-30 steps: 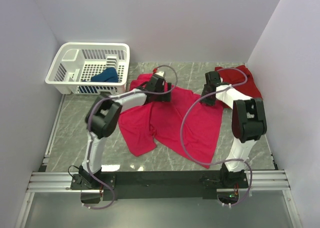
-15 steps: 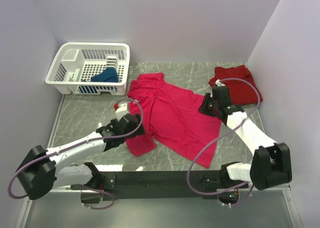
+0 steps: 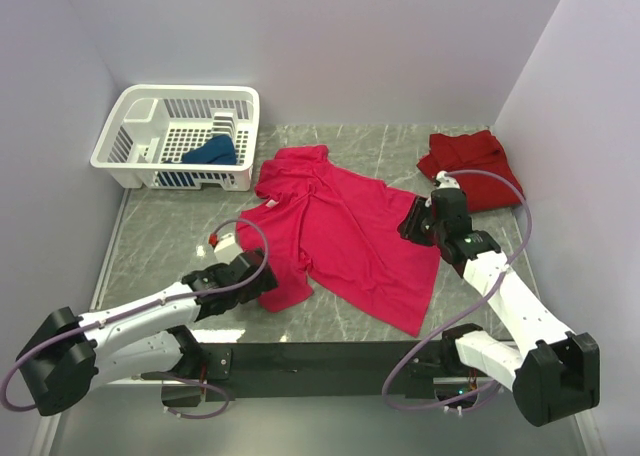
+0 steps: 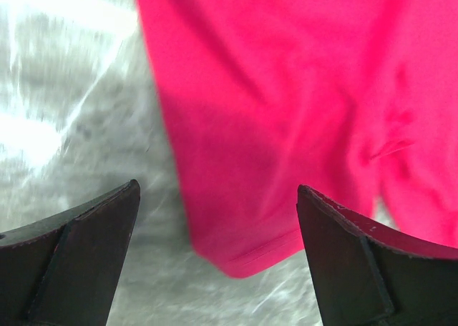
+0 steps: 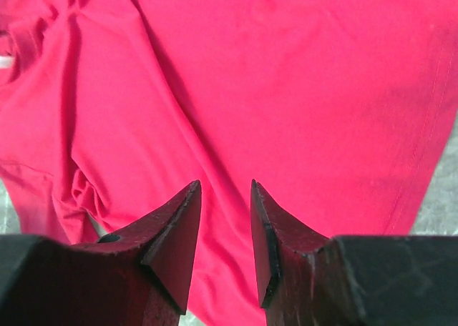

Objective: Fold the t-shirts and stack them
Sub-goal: Fold the tshirt

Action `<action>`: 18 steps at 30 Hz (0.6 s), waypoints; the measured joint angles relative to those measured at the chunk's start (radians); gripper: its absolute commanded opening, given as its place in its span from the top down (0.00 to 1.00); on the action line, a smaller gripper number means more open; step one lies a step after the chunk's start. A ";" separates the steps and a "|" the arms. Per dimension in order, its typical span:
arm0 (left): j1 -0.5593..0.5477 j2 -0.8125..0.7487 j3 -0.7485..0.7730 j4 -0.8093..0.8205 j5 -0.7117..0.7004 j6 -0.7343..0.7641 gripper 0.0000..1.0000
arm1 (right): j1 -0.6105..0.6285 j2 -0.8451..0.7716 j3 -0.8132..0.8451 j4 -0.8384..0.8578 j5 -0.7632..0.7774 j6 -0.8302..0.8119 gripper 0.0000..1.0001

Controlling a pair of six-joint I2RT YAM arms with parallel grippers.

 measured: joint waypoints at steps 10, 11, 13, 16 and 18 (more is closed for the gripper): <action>-0.045 -0.039 -0.075 0.069 0.053 -0.092 0.03 | 0.006 -0.008 -0.008 -0.018 0.005 0.007 0.59; -0.052 -0.039 -0.079 0.085 0.058 -0.100 0.04 | 0.009 -0.008 -0.008 -0.018 0.006 0.008 0.59; -0.072 -0.034 -0.087 0.119 0.069 -0.121 0.04 | 0.013 -0.008 -0.008 -0.018 0.009 0.011 0.59; -0.099 -0.018 -0.087 0.150 0.073 -0.145 0.06 | 0.021 -0.007 -0.008 -0.018 0.012 0.018 0.59; -0.108 -0.010 -0.087 0.159 0.073 -0.154 0.10 | 0.027 -0.007 -0.008 -0.019 0.015 0.019 0.59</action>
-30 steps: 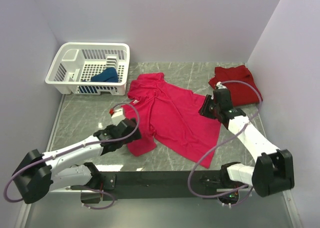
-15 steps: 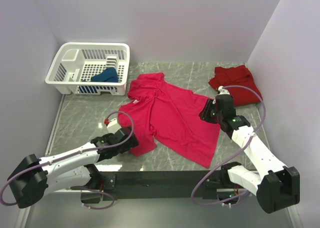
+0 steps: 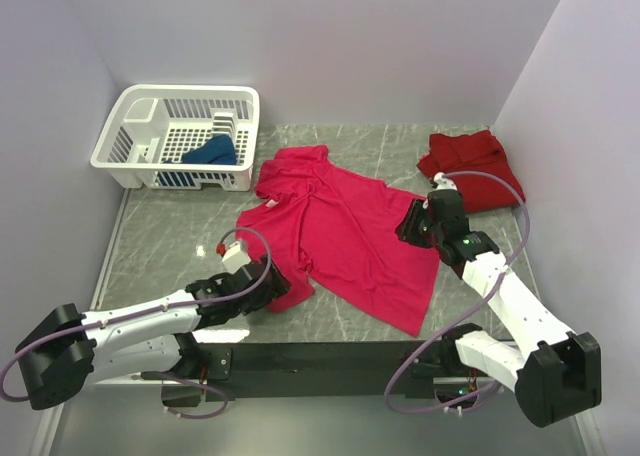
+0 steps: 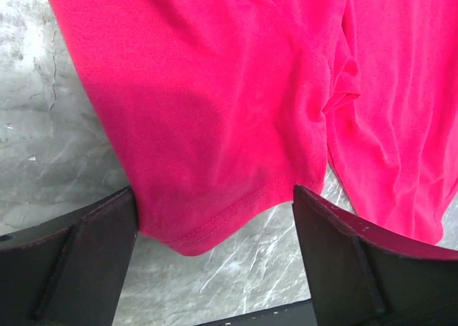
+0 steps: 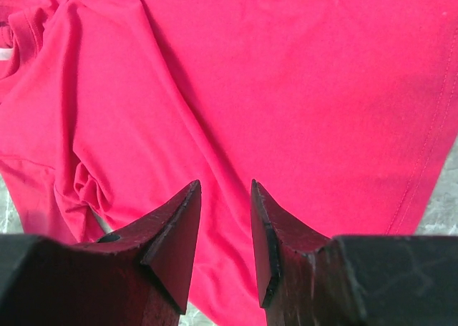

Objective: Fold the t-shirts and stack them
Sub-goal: Fold the tshirt

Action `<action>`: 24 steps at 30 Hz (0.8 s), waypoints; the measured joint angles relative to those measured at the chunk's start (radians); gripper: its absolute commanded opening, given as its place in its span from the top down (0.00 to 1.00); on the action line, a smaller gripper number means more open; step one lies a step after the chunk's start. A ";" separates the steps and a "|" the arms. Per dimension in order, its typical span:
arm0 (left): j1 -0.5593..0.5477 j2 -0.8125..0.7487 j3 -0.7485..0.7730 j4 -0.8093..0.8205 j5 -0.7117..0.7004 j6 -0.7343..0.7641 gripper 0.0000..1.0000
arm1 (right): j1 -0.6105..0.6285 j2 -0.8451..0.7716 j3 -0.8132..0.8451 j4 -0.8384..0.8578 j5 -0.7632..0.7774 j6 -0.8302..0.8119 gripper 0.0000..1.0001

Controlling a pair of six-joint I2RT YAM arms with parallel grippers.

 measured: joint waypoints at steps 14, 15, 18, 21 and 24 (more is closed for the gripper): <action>-0.015 -0.003 -0.022 -0.084 0.012 -0.038 0.99 | 0.126 0.000 -0.015 -0.054 0.069 0.048 0.59; -0.015 -0.009 -0.017 -0.100 0.005 -0.034 1.00 | 0.140 0.000 -0.020 -0.066 0.078 0.054 0.59; -0.009 -0.026 0.018 -0.146 -0.016 -0.008 1.00 | 0.184 0.000 -0.027 -0.108 0.104 0.079 0.59; 0.034 -0.045 0.073 -0.167 -0.033 0.049 0.99 | 0.231 -0.002 -0.029 -0.156 0.135 0.107 0.59; 0.134 -0.057 0.117 -0.145 -0.024 0.132 0.99 | 0.261 -0.010 -0.032 -0.216 0.163 0.139 0.59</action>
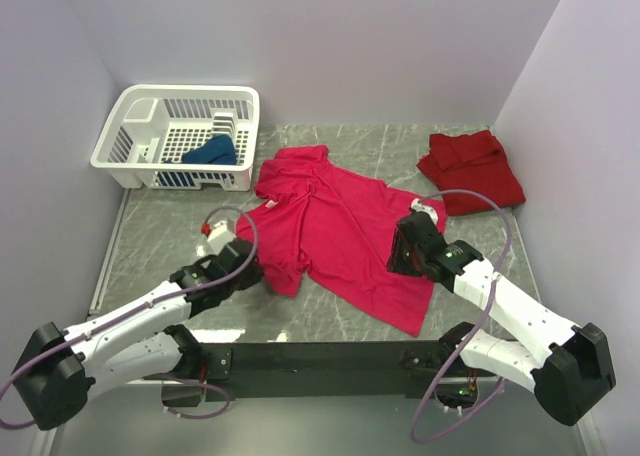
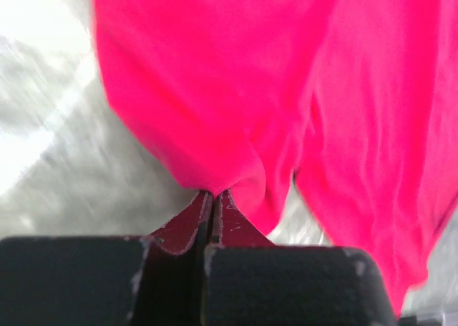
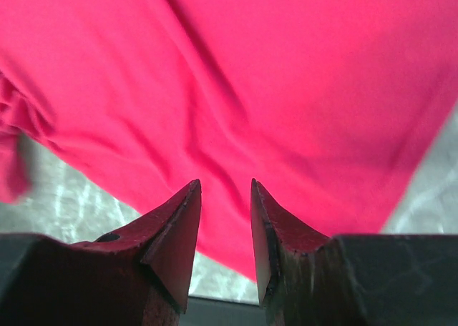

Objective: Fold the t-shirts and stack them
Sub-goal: Fold the tshirt

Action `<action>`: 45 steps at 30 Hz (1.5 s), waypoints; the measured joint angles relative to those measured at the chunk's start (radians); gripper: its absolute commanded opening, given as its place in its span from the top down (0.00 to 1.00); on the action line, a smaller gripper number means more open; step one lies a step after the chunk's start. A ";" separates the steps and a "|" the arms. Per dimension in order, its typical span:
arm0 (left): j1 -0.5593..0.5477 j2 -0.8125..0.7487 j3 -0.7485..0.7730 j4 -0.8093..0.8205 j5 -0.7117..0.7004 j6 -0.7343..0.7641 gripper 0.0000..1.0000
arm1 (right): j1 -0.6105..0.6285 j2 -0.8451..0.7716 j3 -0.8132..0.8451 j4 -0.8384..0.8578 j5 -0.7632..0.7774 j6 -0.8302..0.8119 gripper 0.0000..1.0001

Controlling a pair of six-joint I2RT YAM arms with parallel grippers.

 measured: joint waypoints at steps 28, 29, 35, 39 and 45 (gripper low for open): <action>0.515 0.071 0.019 0.189 0.329 0.425 0.99 | 0.311 0.012 -0.039 -0.457 0.035 0.431 0.59; 0.515 0.070 0.019 0.189 0.332 0.427 0.99 | 0.322 0.018 -0.040 -0.465 0.034 0.446 0.58; 0.515 0.060 0.019 0.189 0.341 0.431 0.99 | 0.359 0.023 -0.043 -0.496 0.028 0.515 0.56; 0.515 0.059 0.019 0.189 0.355 0.432 0.99 | 0.377 0.056 -0.043 -0.504 0.024 0.544 0.53; 0.515 0.052 0.019 0.192 0.362 0.432 0.99 | 0.422 0.074 -0.088 -0.449 -0.011 0.600 0.50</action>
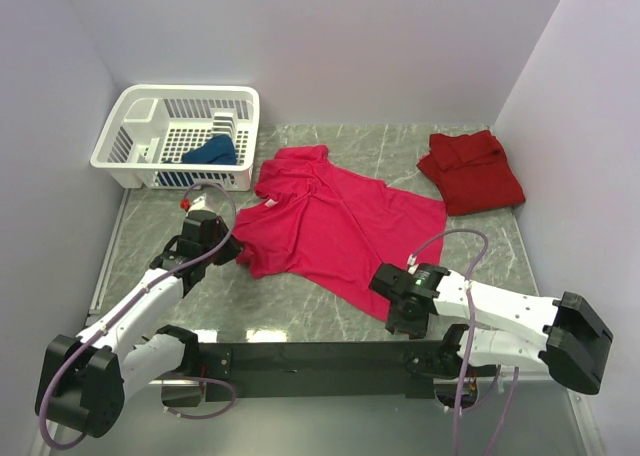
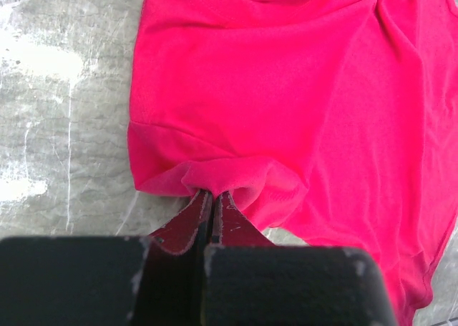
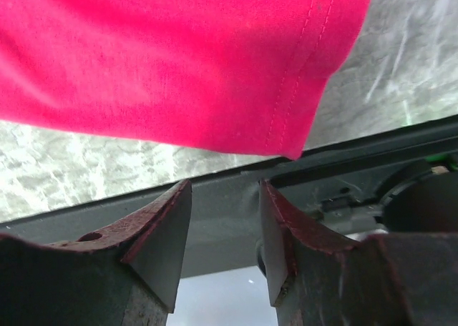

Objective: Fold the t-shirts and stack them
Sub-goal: Fold the tshirt

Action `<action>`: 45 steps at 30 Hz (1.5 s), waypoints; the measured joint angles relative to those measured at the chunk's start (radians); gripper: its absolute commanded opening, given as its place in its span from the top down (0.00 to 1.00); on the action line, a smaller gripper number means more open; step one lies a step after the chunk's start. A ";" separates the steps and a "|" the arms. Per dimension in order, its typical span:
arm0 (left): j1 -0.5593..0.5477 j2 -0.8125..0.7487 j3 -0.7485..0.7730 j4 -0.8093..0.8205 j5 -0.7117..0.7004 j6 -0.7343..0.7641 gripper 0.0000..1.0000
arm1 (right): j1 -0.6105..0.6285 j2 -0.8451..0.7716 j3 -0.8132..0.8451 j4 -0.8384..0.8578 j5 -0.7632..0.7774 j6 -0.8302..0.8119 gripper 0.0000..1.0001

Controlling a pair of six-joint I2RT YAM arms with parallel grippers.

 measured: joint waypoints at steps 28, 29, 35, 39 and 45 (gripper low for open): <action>-0.015 0.003 0.000 0.019 0.025 0.007 0.99 | 0.068 -0.317 -0.161 0.016 0.160 0.361 0.26; -0.015 0.003 0.000 0.019 0.026 0.008 1.00 | 0.072 -0.302 -0.161 0.018 0.171 0.373 0.26; -0.018 0.006 0.000 0.019 0.026 0.009 0.99 | 0.077 -0.275 -0.187 0.051 0.195 0.425 0.29; -0.022 0.009 0.000 0.019 0.026 0.010 0.99 | 0.077 -0.320 -0.208 0.061 0.197 0.441 0.37; -0.024 0.009 0.000 0.018 0.027 0.010 0.99 | 0.078 -0.293 -0.209 0.066 0.196 0.442 0.60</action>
